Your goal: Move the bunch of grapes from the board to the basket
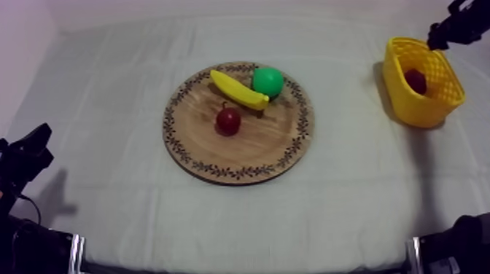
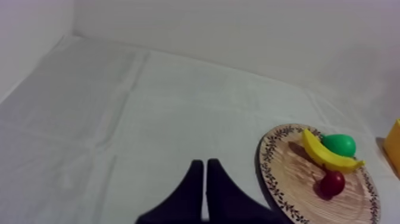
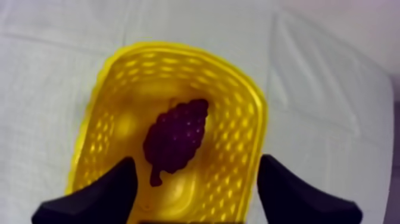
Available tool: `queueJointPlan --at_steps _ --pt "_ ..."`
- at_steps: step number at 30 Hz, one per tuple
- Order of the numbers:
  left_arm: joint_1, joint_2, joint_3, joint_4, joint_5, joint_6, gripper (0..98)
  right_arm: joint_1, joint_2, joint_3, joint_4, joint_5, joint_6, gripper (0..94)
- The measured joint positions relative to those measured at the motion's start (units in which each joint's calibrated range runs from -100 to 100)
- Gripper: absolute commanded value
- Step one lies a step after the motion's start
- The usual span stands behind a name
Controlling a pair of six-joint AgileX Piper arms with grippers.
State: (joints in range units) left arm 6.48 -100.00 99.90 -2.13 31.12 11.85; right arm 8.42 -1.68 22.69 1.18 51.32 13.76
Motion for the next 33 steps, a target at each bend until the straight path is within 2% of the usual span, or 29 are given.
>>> queueJointPlan --at_steps 7,15,20,28,33 --pt "0.0 0.0 0.0 0.0 0.0 0.0 0.1 0.1 -17.07 12.33 -1.62 -7.55 -0.68 39.7" --pt "0.0 0.0 0.0 0.0 0.0 0.0 0.1 -0.65 -35.91 27.9 -2.62 -13.73 -1.02 36.6" --pt "0.0 0.0 0.0 0.0 0.0 0.0 0.1 -1.33 -46.98 39.12 -2.27 -17.99 -2.08 36.1" --pt "0.0 0.0 0.0 0.0 0.0 0.0 0.1 -1.85 -62.22 54.76 -1.64 -19.7 -3.73 32.2" --pt "0.0 0.0 0.0 0.0 0.0 0.0 0.1 -1.7 -71.43 63.48 -3.44 -20.04 -2.35 30.6"
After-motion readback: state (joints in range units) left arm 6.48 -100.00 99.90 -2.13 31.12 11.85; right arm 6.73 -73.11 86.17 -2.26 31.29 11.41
